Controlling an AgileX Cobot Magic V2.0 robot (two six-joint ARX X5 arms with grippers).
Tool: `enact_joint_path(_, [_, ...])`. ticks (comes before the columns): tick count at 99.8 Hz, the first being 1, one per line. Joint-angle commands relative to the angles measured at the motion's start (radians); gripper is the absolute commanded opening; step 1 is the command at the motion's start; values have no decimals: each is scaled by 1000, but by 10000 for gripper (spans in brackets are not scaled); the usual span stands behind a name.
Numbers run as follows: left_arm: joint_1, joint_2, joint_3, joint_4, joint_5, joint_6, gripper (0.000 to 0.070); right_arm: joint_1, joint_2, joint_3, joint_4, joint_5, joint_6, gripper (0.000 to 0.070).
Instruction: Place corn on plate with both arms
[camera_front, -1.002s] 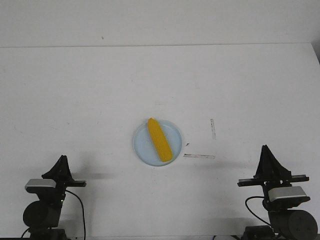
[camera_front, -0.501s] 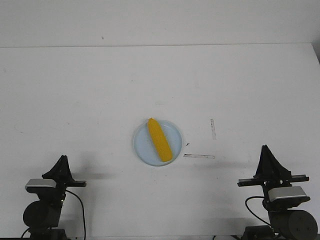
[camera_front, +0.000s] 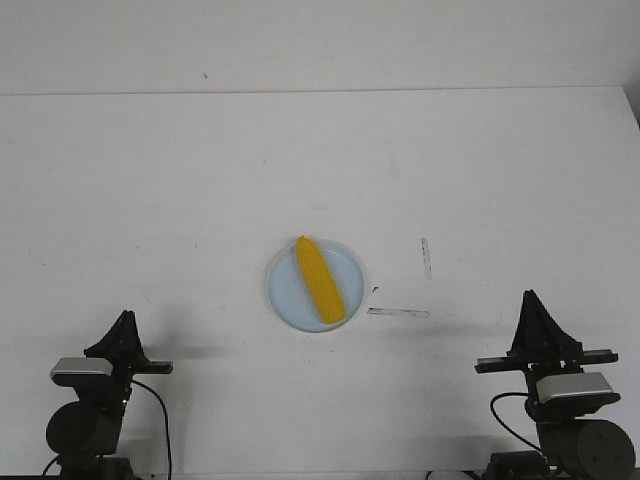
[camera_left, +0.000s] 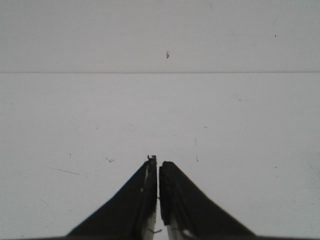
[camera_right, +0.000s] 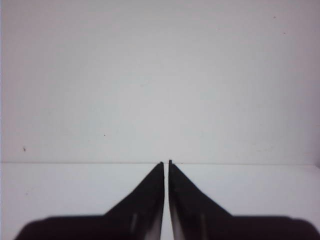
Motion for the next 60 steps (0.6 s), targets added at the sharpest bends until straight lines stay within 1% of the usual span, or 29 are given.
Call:
enact_joint_path(1, [0, -2, -21, 17, 2, -2, 2, 0, -2, 3, 9, 4, -10, 15])
enact_joint_path(12, [0, -2, -21, 16, 2, -2, 1, -1, -27, -21, -10, 53, -16, 15])
enact_joint_path(37, [0, -2, -21, 17, 2, -2, 2, 0, -79, -148, 14, 53, -15, 14])
enact_joint_path(60, [0, -2, -21, 17, 2, -2, 2, 2, -79, -274, 19, 50, -15, 14])
